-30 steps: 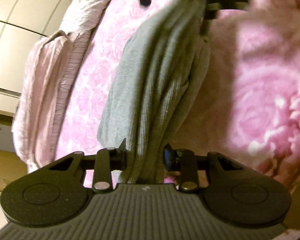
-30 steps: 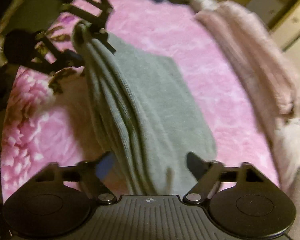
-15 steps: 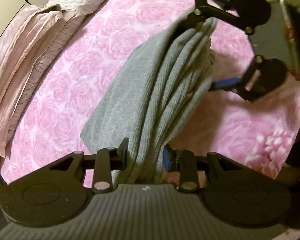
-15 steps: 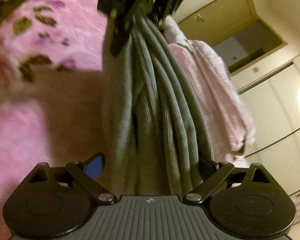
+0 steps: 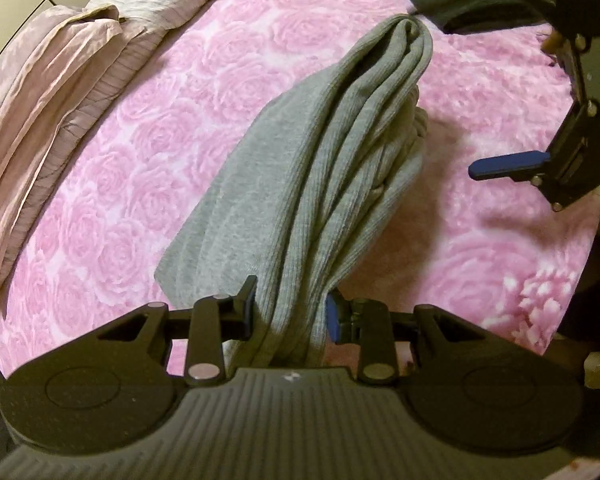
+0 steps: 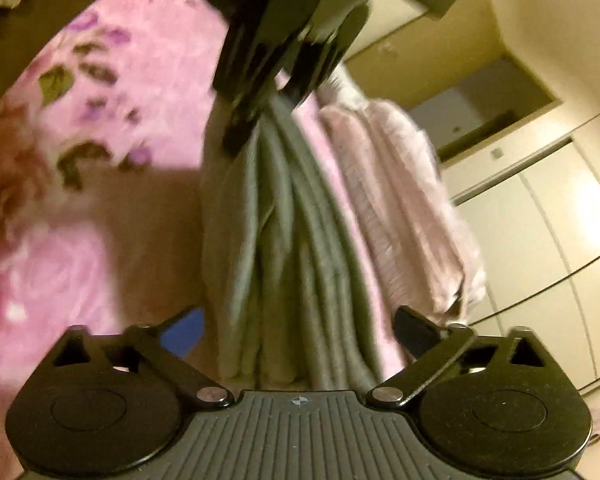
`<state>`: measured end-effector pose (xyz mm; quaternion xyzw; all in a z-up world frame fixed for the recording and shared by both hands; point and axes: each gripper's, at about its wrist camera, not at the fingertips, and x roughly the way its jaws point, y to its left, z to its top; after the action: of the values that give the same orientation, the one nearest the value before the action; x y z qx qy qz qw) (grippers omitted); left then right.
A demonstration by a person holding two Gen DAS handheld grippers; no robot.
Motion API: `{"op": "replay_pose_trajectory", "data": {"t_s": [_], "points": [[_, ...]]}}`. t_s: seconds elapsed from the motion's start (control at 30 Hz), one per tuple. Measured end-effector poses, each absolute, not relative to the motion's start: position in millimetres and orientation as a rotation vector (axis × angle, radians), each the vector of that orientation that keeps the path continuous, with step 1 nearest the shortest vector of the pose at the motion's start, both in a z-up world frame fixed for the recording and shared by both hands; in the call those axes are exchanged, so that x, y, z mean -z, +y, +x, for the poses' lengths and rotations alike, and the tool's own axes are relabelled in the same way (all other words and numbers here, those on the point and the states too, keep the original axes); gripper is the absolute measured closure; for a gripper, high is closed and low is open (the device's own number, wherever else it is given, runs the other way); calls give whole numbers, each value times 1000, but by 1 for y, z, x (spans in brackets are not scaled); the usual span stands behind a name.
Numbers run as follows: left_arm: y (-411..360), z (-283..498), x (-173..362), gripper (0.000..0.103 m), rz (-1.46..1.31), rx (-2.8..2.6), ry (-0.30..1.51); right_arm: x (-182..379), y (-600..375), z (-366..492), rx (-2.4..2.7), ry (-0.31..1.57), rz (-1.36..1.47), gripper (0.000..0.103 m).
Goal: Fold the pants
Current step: 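Lift and carry the stack with both grippers toward the black folded cloth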
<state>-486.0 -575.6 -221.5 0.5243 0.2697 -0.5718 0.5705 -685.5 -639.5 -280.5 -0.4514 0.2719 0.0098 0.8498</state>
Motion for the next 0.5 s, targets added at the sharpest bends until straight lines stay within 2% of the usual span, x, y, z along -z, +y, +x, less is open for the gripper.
{"op": "replay_pose_trajectory", "data": {"t_s": [0.3,0.5], "points": [[-577,-490,223,74,1293,1367,594,310,-667,-628,-41,762,-932,2],[-578,-482,222,74,1268,1382,629,320,-653,-641,-73,801,-863,2]]}}
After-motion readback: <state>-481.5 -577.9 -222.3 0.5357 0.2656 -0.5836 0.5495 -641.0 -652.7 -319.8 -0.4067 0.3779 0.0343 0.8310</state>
